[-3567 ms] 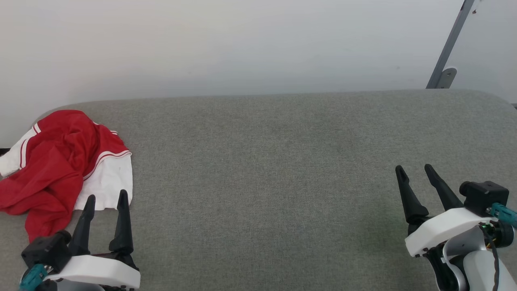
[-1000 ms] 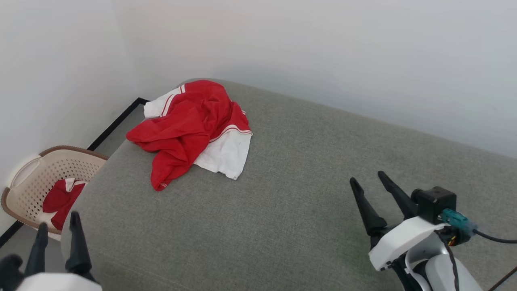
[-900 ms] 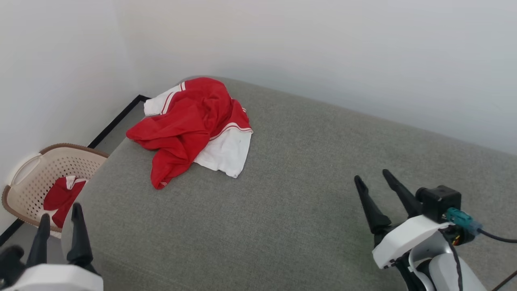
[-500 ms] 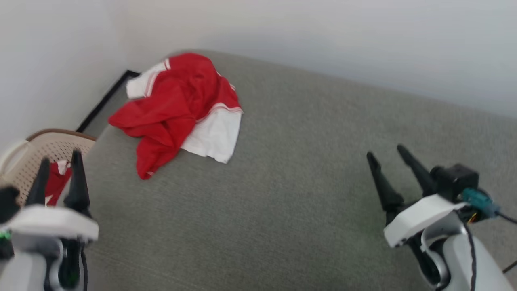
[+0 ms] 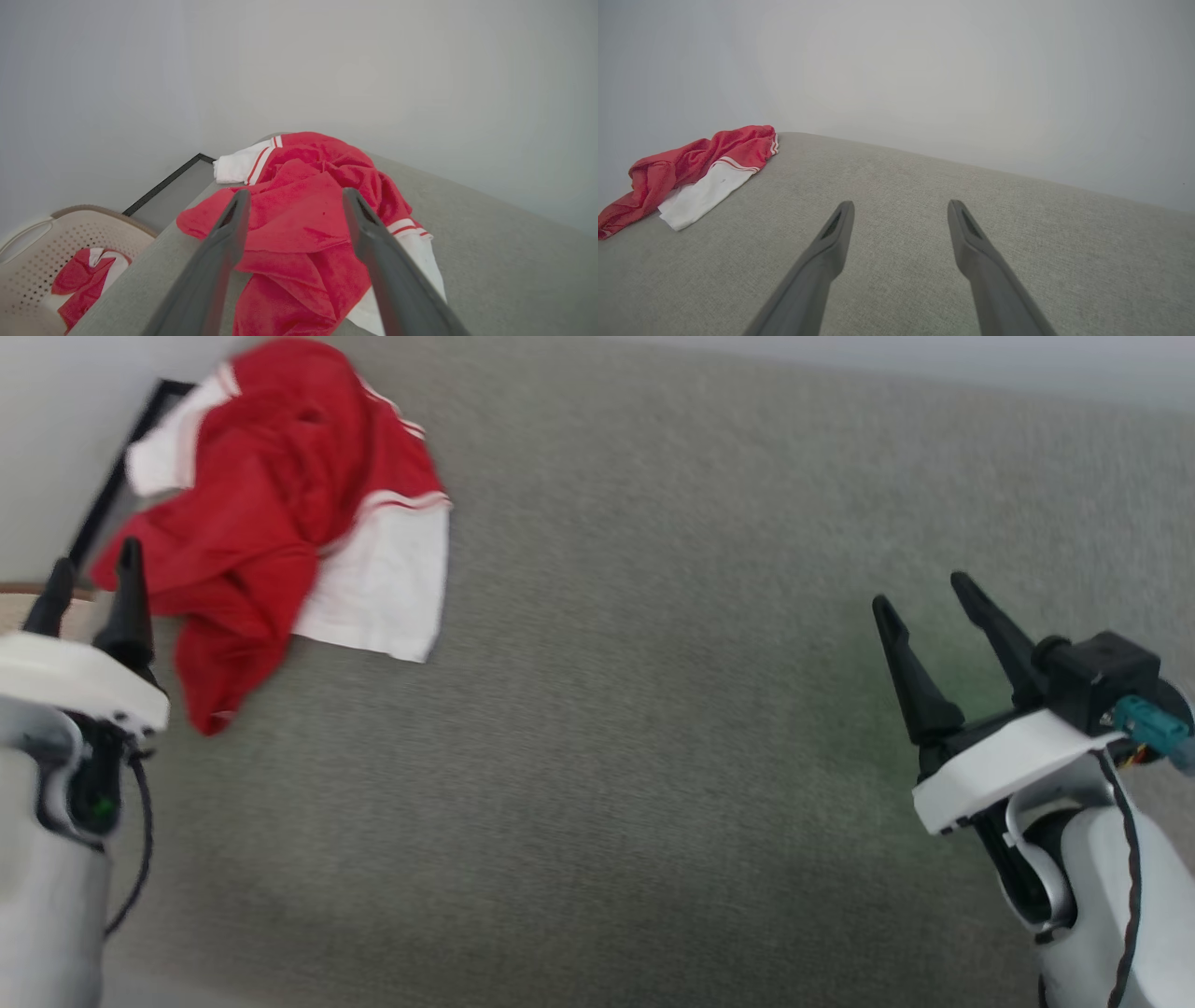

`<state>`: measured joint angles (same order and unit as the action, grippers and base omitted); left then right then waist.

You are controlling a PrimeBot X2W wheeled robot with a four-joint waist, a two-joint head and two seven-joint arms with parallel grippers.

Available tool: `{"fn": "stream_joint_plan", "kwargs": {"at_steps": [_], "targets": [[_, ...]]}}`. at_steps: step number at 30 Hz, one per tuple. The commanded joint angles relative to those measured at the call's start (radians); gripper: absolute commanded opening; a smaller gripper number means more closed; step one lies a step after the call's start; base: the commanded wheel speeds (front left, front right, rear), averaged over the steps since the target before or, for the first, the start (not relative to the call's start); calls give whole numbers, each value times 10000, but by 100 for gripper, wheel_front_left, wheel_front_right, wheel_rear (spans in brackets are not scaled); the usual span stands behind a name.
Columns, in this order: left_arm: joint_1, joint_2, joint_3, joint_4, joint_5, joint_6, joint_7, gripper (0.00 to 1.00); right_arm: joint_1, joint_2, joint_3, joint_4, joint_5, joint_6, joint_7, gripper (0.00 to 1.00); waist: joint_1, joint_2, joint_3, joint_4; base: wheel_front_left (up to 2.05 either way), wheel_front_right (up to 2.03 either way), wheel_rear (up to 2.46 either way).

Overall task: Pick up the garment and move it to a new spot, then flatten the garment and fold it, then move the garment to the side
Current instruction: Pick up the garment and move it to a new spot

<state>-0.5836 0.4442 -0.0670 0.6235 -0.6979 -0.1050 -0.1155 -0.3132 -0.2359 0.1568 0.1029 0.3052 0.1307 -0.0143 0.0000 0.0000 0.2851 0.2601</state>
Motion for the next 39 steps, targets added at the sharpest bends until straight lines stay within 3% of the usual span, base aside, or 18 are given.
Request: {"fn": "stream_joint_plan", "kwargs": {"at_steps": [1, 8, 17, 24, 30, 31, 32, 39], "targets": [[-568, 159, -110, 622, -185, -95, 214, 100, -215, -66, 26, -154, -102, 1, 51, 100, 0, 0, 701, -566, 0, 0, 0], [-1982, 436, -389, 2286, -672, -220, 1370, 100, -493, -174, -12, -423, -111, 1, 139, 100, 0, 0, 1358, -1032, 0, 0, 0], [-3346, 537, -650, 4595, -1462, -143, 4471, 100, -542, -286, -213, -986, -183, 1, 488, 100, 0, 0, 2069, -1387, 0, 0, 0], [-3496, -208, -1326, 5991, -1212, 22, 6457, 100, -583, -334, -447, -1414, -257, 1, 719, 100, 0, 0, 2447, -1432, 0, 0, 0], [-3453, -710, -1399, 6457, -1396, 65, 6831, 100, -609, -274, -464, -1514, -274, 1, 846, 100, 0, 0, 2566, -1438, 0, 0, 0], [-3462, -721, -1317, 6510, -1486, 118, 6822, 40, -630, -269, -481, -1504, -268, 1, 858, 100, 0, 0, 2566, -1431, 0, 0, 0], [-3526, -687, -1264, 6511, -1524, 96, 6723, 0, -639, -268, -501, -1503, -260, 1, 870, 100, 0, 0, 2558, -1415, 0, 0, 0], [-4448, 49, -1299, 5878, -1337, -98, 5834, 0, -521, -284, -813, -1382, -224, 1, 730, 100, 0, 0, 2083, -1060, 0, 0, 0]]}}
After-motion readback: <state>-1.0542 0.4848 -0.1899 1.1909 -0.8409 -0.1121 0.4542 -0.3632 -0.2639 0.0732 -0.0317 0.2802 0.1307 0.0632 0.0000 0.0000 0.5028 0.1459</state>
